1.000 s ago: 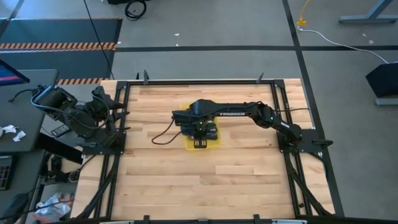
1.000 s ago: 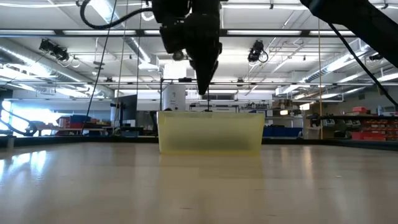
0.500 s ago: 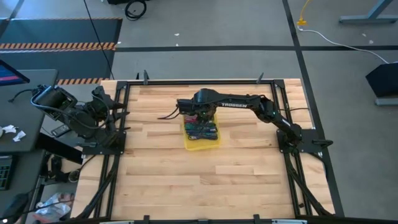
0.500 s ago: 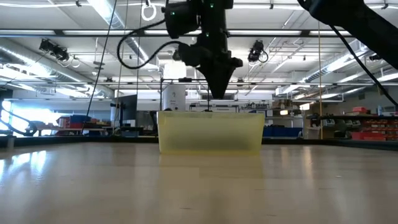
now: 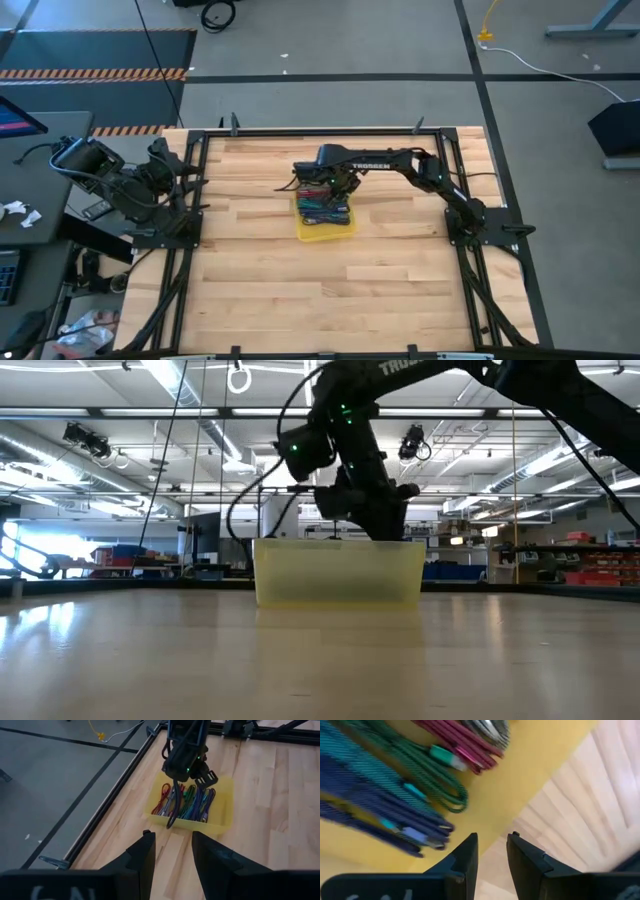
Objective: Pick and place USB-C Cables
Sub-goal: Adjust the yellow bin
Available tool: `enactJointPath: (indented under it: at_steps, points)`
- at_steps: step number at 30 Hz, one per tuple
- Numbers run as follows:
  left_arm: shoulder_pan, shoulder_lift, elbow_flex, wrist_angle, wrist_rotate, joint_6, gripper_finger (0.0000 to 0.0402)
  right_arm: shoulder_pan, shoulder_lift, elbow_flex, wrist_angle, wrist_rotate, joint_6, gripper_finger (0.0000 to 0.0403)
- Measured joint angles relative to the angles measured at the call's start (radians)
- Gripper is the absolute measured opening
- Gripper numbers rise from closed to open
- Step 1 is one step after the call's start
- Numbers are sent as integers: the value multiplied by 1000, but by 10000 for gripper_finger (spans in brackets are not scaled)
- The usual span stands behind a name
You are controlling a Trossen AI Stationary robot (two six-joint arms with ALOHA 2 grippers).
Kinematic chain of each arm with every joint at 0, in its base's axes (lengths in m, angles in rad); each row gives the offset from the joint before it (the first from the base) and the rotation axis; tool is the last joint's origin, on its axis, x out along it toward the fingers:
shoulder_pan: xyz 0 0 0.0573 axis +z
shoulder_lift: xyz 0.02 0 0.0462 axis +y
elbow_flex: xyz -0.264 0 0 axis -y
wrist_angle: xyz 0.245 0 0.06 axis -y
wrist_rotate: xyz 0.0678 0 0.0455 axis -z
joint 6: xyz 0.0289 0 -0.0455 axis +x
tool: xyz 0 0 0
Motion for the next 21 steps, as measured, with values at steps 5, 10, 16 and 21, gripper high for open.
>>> enactJointPath:
  at_steps: [5, 10, 16, 21]
  points:
    - [0, 0, 0, -7, 0, 16, 134, -2, 0, -68, 12, -15, 29, 112]
    - [0, 0, 0, -6, 0, 40, 134, -5, -2, -147, 129, -78, 71, 111]
    - [0, 0, 0, -6, 0, 42, 134, -1, -6, -197, 168, -135, 66, 77]
    - [0, 0, 0, -6, 0, 41, 134, 7, -7, -194, 157, -150, -44, 11]
